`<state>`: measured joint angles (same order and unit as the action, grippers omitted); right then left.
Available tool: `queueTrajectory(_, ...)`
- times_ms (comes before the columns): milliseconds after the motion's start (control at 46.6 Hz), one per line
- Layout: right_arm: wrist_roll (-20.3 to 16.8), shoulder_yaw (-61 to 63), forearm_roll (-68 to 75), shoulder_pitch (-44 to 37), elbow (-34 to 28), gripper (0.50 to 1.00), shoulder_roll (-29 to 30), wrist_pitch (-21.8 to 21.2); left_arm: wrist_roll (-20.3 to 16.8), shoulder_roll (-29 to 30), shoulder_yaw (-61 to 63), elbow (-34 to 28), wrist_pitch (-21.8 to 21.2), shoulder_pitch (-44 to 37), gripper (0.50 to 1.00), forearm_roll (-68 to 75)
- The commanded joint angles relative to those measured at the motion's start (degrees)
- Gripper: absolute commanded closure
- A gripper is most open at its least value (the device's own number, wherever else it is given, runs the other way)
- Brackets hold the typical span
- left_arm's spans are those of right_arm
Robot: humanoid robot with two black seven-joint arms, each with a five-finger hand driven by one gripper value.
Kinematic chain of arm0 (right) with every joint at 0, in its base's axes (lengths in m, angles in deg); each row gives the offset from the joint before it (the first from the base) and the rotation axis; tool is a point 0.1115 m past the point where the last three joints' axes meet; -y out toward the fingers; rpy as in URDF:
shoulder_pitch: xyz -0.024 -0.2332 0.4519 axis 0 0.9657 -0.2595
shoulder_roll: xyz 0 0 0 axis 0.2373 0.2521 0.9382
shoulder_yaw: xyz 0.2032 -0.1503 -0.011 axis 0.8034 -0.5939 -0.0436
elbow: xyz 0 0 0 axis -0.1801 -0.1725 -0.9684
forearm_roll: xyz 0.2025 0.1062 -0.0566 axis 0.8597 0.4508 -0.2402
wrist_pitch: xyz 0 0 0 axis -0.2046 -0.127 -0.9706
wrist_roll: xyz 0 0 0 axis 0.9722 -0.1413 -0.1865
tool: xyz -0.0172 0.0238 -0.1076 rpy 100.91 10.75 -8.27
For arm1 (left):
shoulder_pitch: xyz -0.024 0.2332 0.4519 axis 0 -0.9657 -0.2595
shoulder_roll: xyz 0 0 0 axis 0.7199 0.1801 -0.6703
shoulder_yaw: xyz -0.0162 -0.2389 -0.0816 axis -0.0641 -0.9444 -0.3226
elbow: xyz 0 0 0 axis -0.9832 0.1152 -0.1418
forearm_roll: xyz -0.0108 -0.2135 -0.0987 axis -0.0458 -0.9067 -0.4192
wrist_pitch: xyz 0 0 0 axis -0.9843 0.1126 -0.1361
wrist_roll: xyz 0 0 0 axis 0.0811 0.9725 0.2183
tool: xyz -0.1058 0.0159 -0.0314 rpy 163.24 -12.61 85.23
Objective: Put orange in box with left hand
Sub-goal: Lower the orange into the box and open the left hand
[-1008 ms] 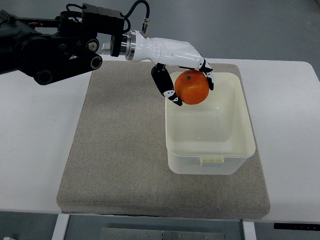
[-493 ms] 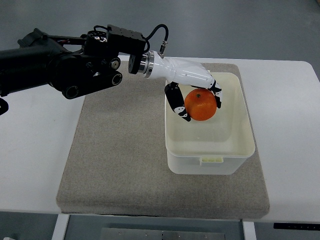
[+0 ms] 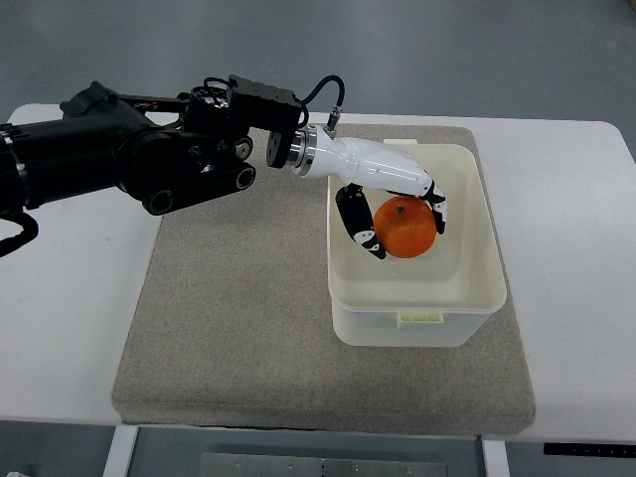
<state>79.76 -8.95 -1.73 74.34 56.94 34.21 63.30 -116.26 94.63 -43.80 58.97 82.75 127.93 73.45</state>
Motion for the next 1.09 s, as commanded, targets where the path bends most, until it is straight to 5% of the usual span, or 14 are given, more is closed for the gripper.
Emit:
queueTrajectory(0,-0.01,0.0,0.0,0.0,0.0,0.574,0.0,0.0,0.0,0.01,0.03,0.06,-0.13,-0.22,0.939,0.04)
queueTrajectory(86,-0.01,0.0,0.0,0.0,0.0,0.574,0.0,0.0,0.0,0.01,0.03,0.15,-0.13,-0.31,0.849,0.21)
queueTrajectory(214,-0.01,0.0,0.0,0.0,0.0,0.574,0.0,0.0,0.0,0.01,0.03,0.24,-0.21,-0.4,0.827,0.04)
queueTrajectory(279,-0.01,0.0,0.0,0.0,0.0,0.574,0.0,0.0,0.0,0.01,-0.14,0.15,-0.3,-0.57,0.722,-0.4)
queueTrajectory(364,-0.01,0.0,0.0,0.0,0.0,0.574,0.0,0.0,0.0,0.01,-0.23,0.24,-0.57,-0.57,0.656,-0.58)
queueTrajectory(708,-0.01,0.0,0.0,0.0,0.0,0.574,0.0,0.0,0.0,0.01,-0.32,0.24,-0.57,-0.57,0.611,-0.58)
queueTrajectory(900,-0.01,0.0,0.0,0.0,0.0,0.574,0.0,0.0,0.0,0.27,-0.93,0.32,-0.57,-0.57,0.54,-0.67)
queueTrajectory(1072,-0.01,0.0,0.0,0.0,0.0,0.574,0.0,0.0,0.0,0.44,-1.81,0.33,-0.57,-0.57,0.538,-0.75)
